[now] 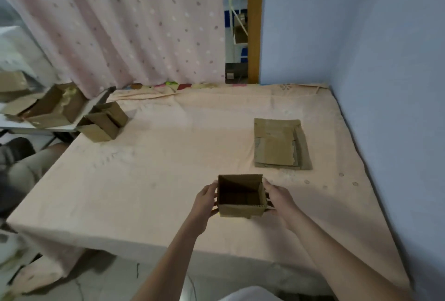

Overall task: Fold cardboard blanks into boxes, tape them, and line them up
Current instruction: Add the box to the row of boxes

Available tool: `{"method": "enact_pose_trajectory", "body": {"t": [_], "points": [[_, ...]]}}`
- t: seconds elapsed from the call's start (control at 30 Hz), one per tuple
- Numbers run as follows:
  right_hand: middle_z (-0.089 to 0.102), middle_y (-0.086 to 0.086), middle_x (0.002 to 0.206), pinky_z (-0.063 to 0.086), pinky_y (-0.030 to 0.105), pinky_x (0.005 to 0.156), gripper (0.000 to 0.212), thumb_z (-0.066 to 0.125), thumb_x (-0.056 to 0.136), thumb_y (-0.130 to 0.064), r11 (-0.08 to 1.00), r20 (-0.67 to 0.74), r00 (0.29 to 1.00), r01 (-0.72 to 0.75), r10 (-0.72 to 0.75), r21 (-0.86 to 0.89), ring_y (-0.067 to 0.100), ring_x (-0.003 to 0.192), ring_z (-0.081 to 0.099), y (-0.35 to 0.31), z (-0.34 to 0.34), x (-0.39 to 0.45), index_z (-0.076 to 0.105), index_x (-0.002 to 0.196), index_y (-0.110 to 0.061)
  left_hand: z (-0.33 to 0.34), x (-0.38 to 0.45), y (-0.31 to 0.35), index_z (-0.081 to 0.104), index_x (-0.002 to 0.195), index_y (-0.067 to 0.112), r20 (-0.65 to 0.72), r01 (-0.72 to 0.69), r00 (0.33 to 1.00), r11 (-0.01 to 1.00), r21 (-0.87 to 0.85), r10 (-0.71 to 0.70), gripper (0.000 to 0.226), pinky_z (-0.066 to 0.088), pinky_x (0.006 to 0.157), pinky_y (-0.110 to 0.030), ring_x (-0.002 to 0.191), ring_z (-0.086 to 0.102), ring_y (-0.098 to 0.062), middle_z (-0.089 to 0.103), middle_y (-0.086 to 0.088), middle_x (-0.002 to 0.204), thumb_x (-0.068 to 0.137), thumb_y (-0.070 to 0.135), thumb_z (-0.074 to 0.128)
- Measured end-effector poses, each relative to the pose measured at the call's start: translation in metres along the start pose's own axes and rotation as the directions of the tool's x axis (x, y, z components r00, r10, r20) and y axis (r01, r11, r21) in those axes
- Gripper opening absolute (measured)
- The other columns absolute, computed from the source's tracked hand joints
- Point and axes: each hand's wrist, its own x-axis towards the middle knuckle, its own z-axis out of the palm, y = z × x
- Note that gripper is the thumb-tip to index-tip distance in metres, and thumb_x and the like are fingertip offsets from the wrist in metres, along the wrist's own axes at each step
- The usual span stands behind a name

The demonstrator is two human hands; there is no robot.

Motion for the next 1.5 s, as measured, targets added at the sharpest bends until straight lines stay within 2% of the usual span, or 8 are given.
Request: {"method": "enact_pose_trajectory", "body": {"t": [0.13, 0.3, 0.5, 0.7, 0.93, 1.2, 1.4, 1.5], "points": [[0.069, 0.01, 0.106, 0.056, 0.051, 0.093, 0.049, 0.054, 0.092, -0.065, 0.998, 0.017, 1.0, -0.016, 0.017, -0.068, 0.03, 0.1, 0.066, -0.005, 0.068, -0.011, 0.064, 0.102, -0.018, -0.066, -0.017, -0.002, 0.057, 0.126, 0.022, -0.076, -0.014, 0.997, 0.999, -0.029, 0.012, 0.045, 0.055, 0.093, -0.041, 0.108, 0.065, -0.023, 0.066, -0.004, 0.121, 0.098, 0.056, 0.048], [0.07, 0.008, 0.104, 0.054, 0.041, 0.089, 0.04, 0.054, 0.097, -0.056, 0.994, 0.049, 0.999, -0.001, 0.006, -0.11, 0.027, 0.098, 0.066, -0.002, 0.149, -0.03, 0.065, 0.093, -0.018, -0.143, -0.037, -0.011, 0.059, 0.117, 0.021, -0.13, 0.001, 0.992, 0.998, -0.063, -0.009, 0.035, 0.054, 0.091, -0.039, 0.104, 0.066, -0.021, 0.066, -0.003, 0.116, 0.1, 0.05, 0.049], [0.076, 0.012, 0.099, 0.057, 0.038, 0.079, 0.052, 0.057, 0.095, -0.056, 0.997, 0.136, 0.99, -0.013, 0.023, -0.074, 0.03, 0.091, 0.073, 0.012, 0.231, -0.039, 0.071, 0.106, -0.007, -0.219, -0.057, -0.028, 0.059, 0.114, 0.023, -0.215, 0.009, 0.976, 0.994, -0.106, -0.032, 0.033, 0.054, 0.09, -0.039, 0.105, 0.064, -0.022, 0.065, -0.002, 0.116, 0.1, 0.051, 0.049], [0.075, 0.012, 0.104, 0.057, 0.033, 0.073, 0.045, 0.056, 0.098, -0.05, 0.993, 0.221, 0.975, 0.028, -0.002, -0.111, 0.027, 0.089, 0.072, -0.001, 0.291, -0.043, 0.07, 0.106, -0.008, -0.271, -0.065, -0.031, 0.062, 0.114, 0.021, -0.307, -0.005, 0.95, 0.984, -0.179, -0.051, 0.035, 0.054, 0.079, -0.033, 0.104, 0.066, -0.022, 0.069, -0.005, 0.114, 0.099, 0.05, 0.05], [0.074, 0.015, 0.098, 0.057, 0.041, 0.086, 0.049, 0.054, 0.099, -0.049, 0.989, 0.271, 0.962, 0.07, -0.033, -0.127, 0.026, 0.084, 0.069, -0.016, 0.356, -0.028, 0.069, 0.104, -0.002, -0.323, -0.053, -0.021, 0.063, 0.109, 0.023, -0.38, -0.042, 0.924, 0.976, -0.215, -0.043, 0.03, 0.053, 0.078, -0.031, 0.103, 0.065, -0.018, 0.069, -0.002, 0.109, 0.101, 0.047, 0.048], [0.075, 0.008, 0.094, 0.057, 0.033, 0.076, 0.042, 0.053, 0.101, -0.047, 0.992, 0.273, 0.961, 0.07, -0.039, -0.104, 0.022, 0.082, 0.07, -0.047, 0.423, 0.013, 0.071, 0.1, -0.008, -0.39, -0.001, 0.007, 0.064, 0.111, 0.023, -0.358, -0.051, 0.933, 0.98, -0.194, -0.022, 0.031, 0.052, 0.074, -0.029, 0.104, 0.065, -0.017, 0.07, 0.0, 0.11, 0.101, 0.048, 0.049], [0.061, 0.003, 0.08, 0.053, 0.038, 0.079, 0.07, 0.055, 0.075, -0.075, 0.995, 0.248, 0.969, 0.033, -0.008, -0.097, 0.021, 0.074, 0.058, -0.078, 0.507, 0.068, 0.064, 0.087, -0.006, -0.464, 0.053, 0.041, 0.064, 0.112, 0.018, -0.365, 0.0, 0.928, 0.983, -0.185, -0.068, 0.031, 0.055, 0.087, -0.037, 0.107, 0.066, -0.022, 0.069, -0.005, 0.113, 0.101, 0.044, 0.05], [0.068, 0.013, 0.091, 0.051, 0.037, 0.083, 0.086, 0.052, 0.082, -0.072, 0.997, 0.204, 0.979, 0.005, 0.01, -0.073, 0.029, 0.086, 0.064, -0.091, 0.555, 0.084, 0.057, 0.113, 0.009, -0.5, 0.075, 0.056, 0.064, 0.111, 0.017, -0.369, 0.017, 0.926, 0.983, -0.181, -0.084, 0.029, 0.053, 0.093, -0.042, 0.107, 0.066, -0.023, 0.07, -0.006, 0.112, 0.102, 0.04, 0.05]]}}
